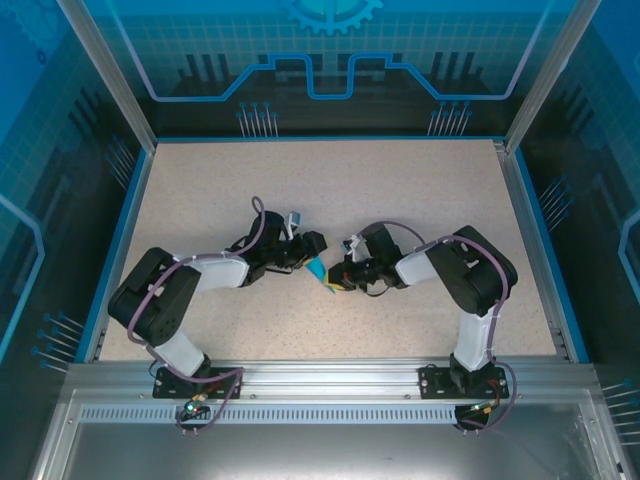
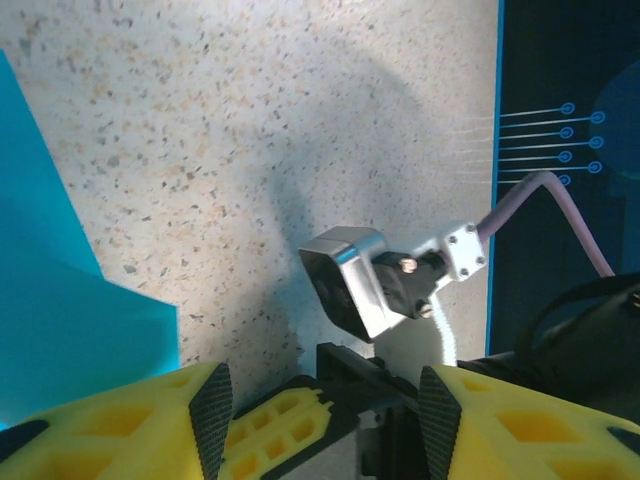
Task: Fold a paper plane with a square sheet of paper (pick it up from the middle)
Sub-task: Fold the wing for the fifth time at the center of the table.
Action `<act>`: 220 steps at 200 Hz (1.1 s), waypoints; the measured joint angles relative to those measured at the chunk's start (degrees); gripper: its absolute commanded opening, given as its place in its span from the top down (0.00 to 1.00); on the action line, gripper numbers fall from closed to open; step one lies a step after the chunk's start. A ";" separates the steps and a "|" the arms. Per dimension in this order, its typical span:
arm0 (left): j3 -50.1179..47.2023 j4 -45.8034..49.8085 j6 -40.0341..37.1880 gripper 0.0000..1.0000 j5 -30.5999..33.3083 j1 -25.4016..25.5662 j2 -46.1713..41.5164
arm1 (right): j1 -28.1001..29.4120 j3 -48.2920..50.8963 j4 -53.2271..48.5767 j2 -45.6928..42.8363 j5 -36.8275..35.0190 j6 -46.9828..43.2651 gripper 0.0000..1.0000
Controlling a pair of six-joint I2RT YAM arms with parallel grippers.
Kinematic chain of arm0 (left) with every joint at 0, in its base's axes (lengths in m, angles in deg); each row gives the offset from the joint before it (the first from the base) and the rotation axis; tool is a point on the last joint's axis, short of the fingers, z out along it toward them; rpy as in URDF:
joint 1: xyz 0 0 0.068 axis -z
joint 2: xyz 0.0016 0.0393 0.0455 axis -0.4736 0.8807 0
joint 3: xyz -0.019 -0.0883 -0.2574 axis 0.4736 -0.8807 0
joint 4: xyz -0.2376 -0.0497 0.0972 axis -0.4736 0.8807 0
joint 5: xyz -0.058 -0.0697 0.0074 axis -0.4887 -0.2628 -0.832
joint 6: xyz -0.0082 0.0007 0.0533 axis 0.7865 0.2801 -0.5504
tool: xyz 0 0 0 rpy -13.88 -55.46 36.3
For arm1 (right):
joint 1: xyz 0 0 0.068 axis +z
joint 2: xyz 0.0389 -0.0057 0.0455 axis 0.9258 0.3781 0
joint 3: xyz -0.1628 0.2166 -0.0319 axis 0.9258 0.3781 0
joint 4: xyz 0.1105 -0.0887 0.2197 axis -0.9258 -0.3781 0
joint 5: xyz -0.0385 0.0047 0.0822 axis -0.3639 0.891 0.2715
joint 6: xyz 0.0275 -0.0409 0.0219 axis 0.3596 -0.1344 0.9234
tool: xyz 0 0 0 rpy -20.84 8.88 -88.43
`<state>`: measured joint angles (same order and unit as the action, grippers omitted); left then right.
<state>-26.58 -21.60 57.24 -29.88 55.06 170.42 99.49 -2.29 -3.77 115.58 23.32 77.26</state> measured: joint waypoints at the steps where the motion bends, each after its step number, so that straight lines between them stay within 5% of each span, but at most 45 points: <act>1: 0.00 0.04 -0.07 0.45 0.07 0.00 -0.07 | 0.04 -0.15 -0.31 0.00 0.00 -0.24 1.00; 86: -1.14 2.84 -1.66 0.45 1.44 0.00 -3.98 | 0.94 -6.99 -13.20 0.00 1.99 -6.58 1.00; 220: -4.33 0.00 -2.51 0.37 0.09 0.00 -4.48 | 0.39 -6.95 -9.99 2.19 4.94 -4.13 1.00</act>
<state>-30.91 -21.60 54.73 -29.79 55.06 165.94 99.88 -9.24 -13.76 117.76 28.26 73.13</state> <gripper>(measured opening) 0.626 0.041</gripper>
